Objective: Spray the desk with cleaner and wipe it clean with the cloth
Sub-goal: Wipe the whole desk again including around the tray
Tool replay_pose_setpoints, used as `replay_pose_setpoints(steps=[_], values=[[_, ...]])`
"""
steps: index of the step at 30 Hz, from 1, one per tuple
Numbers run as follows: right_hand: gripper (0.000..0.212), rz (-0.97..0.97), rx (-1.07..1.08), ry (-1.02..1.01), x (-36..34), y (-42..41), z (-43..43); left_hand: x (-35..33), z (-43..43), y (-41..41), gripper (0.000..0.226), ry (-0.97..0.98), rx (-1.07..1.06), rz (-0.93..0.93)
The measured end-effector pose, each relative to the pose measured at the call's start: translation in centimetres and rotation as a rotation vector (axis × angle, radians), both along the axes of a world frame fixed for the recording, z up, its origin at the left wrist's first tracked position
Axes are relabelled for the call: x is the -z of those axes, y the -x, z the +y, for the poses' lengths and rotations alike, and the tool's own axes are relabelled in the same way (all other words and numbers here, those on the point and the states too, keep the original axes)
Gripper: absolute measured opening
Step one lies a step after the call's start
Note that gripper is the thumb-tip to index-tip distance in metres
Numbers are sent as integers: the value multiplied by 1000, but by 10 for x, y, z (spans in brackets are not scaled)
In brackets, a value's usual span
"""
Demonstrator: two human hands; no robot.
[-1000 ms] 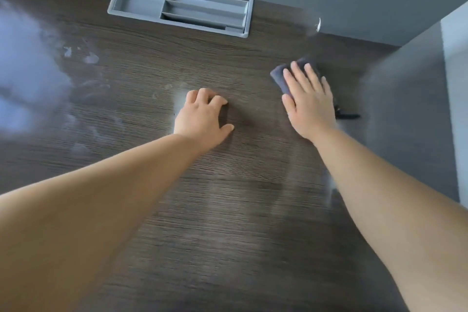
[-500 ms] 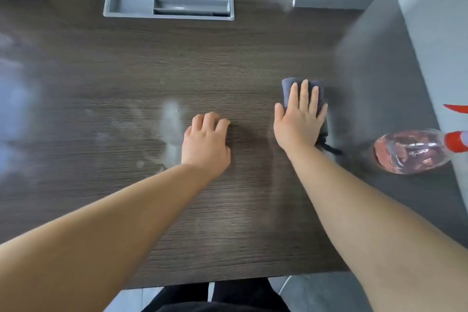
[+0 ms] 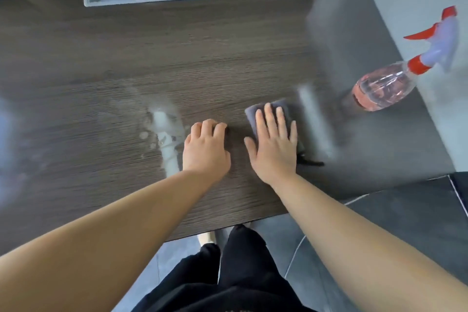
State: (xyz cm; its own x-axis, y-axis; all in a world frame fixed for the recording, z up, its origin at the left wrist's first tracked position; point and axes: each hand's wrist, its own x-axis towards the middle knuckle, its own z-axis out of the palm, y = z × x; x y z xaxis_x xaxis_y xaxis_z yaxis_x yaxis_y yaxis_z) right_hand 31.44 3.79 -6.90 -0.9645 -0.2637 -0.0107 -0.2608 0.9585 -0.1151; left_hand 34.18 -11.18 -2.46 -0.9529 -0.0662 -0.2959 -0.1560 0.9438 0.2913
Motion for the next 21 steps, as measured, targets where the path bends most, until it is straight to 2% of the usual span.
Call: replay_pose_setpoints(steps=[2, 3, 4, 5, 8, 9, 10, 11, 12, 14, 15, 16, 18, 21], values=[[59, -3, -428, -27, 3, -18, 28, 1, -1, -7, 53, -1, -3, 7], [58, 16, -521, -49, 5, -13, 51, 2, -1, -11, 54, 3, 1, 5], [58, 25, -489, -70, 6, -6, 72, 3, -1, -15, 54, 15, 9, -2], [59, 57, -350, -74, 6, 3, 90, 5, 0, -20, 56, 34, 22, -10], [62, 10, 276, -34, 4, 13, 103, 8, 13, -30, 60, 86, 29, -13], [63, 1, 394, -22, 6, 6, 90, 8, 20, -33, 61, 93, 20, -10], [64, -3, 423, -10, 5, -5, 74, 8, 26, -34, 61, 97, 8, -10], [65, 19, 361, 19, 4, -20, 61, 8, 33, -35, 61, 96, -7, -12], [66, 15, 201, 35, 3, -35, 54, 8, 37, -35, 61, 93, -26, -16], [63, 0, -284, -23, 4, -56, 72, 9, 44, -36, 62, 81, -58, -19], [61, -4, -458, -50, 4, -51, 92, 9, 46, -37, 62, 77, -66, -15], [59, 3, -512, -65, 4, -42, 110, 9, 46, -37, 61, 75, -68, -14], [61, 42, -308, -67, 4, -23, 141, 9, 44, -37, 63, 71, -59, -36], [64, -52, 213, -52, 0, -16, 141, 11, 41, -38, 67, 71, -51, -76]])
